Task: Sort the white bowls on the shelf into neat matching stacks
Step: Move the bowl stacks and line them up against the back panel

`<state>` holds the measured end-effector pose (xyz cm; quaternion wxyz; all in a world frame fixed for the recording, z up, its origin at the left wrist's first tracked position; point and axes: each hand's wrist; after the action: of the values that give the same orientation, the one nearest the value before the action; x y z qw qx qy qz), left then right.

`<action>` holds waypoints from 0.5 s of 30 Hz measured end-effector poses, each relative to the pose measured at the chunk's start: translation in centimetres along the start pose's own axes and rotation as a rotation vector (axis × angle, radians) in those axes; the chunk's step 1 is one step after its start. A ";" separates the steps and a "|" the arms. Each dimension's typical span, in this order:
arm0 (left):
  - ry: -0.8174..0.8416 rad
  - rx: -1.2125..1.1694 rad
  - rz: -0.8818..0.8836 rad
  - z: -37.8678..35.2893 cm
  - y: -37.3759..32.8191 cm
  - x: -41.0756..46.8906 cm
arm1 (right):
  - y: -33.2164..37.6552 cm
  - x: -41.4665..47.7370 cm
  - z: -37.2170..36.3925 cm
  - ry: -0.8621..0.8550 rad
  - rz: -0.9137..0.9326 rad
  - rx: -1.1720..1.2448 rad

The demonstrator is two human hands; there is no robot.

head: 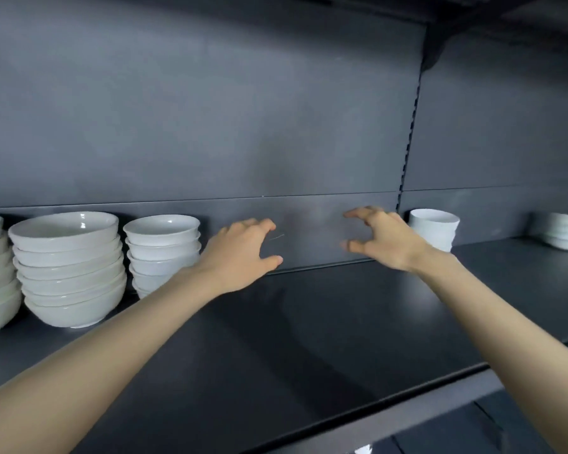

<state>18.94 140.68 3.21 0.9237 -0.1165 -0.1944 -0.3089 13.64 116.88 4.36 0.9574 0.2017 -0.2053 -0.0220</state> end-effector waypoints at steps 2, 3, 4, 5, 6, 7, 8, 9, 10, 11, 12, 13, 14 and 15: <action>-0.011 0.036 -0.048 0.1 -3.1 1.1 | -2.3 -1.4 2.0 -0.017 -0.028 -0.043; -0.017 0.045 -0.069 0.0 -4.7 1.5 | -3.5 -2.1 2.9 -0.022 -0.039 -0.052; -0.023 0.047 -0.084 -0.2 -6.4 1.9 | -4.7 -2.9 3.8 -0.026 -0.050 -0.057; -0.027 0.040 -0.093 -0.4 -8.0 2.1 | -6.0 -3.7 4.8 -0.024 -0.067 -0.064; -0.026 0.029 -0.101 -0.5 -9.8 2.4 | -7.2 -4.5 5.7 -0.017 -0.083 -0.071; -0.026 0.024 -0.114 -0.8 -11.5 2.6 | -8.5 -5.3 6.7 -0.013 -0.097 -0.075; -0.029 0.031 -0.131 -1.0 -13.2 2.8 | -9.8 -6.1 7.6 -0.010 -0.114 -0.078; -0.033 0.045 -0.145 -1.3 -14.9 3.1 | -11.2 -6.9 8.6 -0.010 -0.131 -0.082; -0.037 0.057 -0.154 -1.7 -16.4 3.3 | -12.5 -7.6 9.4 -0.013 -0.139 -0.089; -0.044 0.062 -0.157 -2.0 -17.8 3.5 | -13.8 -8.2 10.2 -0.015 -0.139 -0.096; -0.046 0.063 -0.156 -2.4 -19.1 3.7 | -15.1 -8.7 11.0 -0.016 -0.134 -0.105; -0.045 0.065 -0.153 -2.9 -20.3 3.9 | -16.3 -9.2 11.6 -0.016 -0.133 -0.110; -0.043 0.074 -0.155 -3.3 -21.3 4.1 | -17.4 -9.6 12.1 -0.015 -0.136 -0.109; -0.039 0.087 -0.161 -3.7 -22.2 4.4 | -18.4 -9.9 12.6 -0.011 -0.139 -0.103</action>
<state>9.56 119.72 3.92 0.8961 -0.0659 -0.2342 -0.3711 0.27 96.51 3.80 0.9615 0.1659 -0.1947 -0.1003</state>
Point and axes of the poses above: each hand's wrist, its own x-axis towards the middle knuckle, its own z-axis out of the back of the hand, y = z × x, and after that the axes turned 5 degrees about x, right-handed
